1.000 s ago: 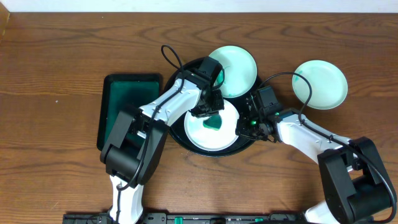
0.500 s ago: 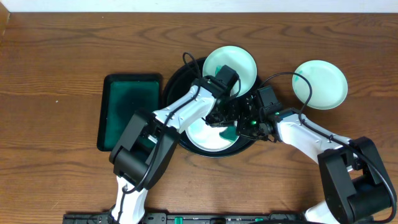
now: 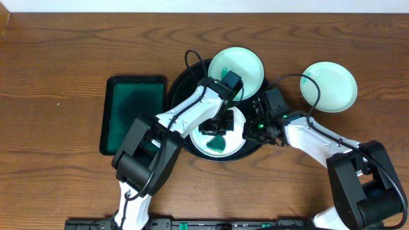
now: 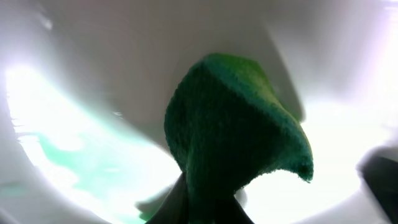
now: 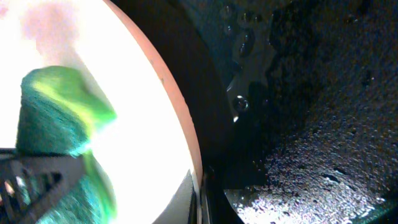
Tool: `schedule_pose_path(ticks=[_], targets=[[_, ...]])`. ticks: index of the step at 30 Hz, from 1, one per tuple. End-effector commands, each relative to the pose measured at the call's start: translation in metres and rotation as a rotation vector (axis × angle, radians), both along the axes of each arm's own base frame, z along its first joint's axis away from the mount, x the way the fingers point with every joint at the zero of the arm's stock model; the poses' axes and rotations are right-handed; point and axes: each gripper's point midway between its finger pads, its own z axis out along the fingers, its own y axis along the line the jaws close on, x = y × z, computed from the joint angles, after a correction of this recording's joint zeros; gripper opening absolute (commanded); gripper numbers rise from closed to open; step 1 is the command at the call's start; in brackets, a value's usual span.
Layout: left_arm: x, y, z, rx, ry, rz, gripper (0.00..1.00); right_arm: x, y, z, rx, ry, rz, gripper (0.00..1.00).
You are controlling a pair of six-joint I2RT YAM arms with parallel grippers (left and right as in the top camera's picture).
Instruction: Clean dirty plates on tray and stack at the side
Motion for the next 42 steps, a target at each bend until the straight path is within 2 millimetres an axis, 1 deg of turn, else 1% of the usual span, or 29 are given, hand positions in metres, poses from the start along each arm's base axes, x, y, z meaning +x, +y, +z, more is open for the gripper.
schedule_pose_path(ticks=[1, 2, 7, 10, 15, 23, 30, 33, 38, 42], targets=[[0.02, 0.067, -0.011, 0.315, -0.107, 0.001, 0.07, -0.021, -0.013, -0.026, -0.089, 0.067, 0.02, 0.01], [0.025, 0.076, -0.009, 0.368, -0.14, -0.002, 0.07, -0.021, -0.014, -0.026, -0.089, 0.067, 0.02, 0.01], [0.041, 0.101, 0.003, 0.524, -0.239, -0.019, 0.07, -0.021, -0.014, -0.026, -0.09, 0.068, 0.02, 0.01], [0.047, 0.111, 0.01, 0.59, -0.276, -0.026, 0.07, -0.021, -0.014, -0.026, -0.089, 0.068, 0.02, 0.01], [0.053, 0.121, 0.02, 0.661, -0.313, -0.039, 0.07, -0.021, -0.014, -0.026, -0.09, 0.068, 0.02, 0.01], [0.068, 0.124, 0.038, 0.713, -0.384, -0.029, 0.07, -0.021, -0.014, -0.026, -0.09, 0.069, 0.02, 0.01], [0.087, 0.119, 0.067, 0.728, -0.453, -0.013, 0.07, -0.021, -0.014, -0.026, -0.09, 0.068, 0.02, 0.01], [0.091, 0.116, 0.077, 0.716, -0.46, -0.006, 0.07, -0.021, -0.014, -0.026, -0.09, 0.066, 0.021, 0.01], [0.082, 0.111, 0.079, 0.674, -0.398, -0.012, 0.07, -0.015, -0.011, -0.021, -0.085, 0.035, 0.047, 0.01], [0.075, 0.107, 0.079, 0.646, -0.355, -0.015, 0.07, -0.007, -0.008, -0.007, -0.082, -0.017, 0.087, 0.01]])
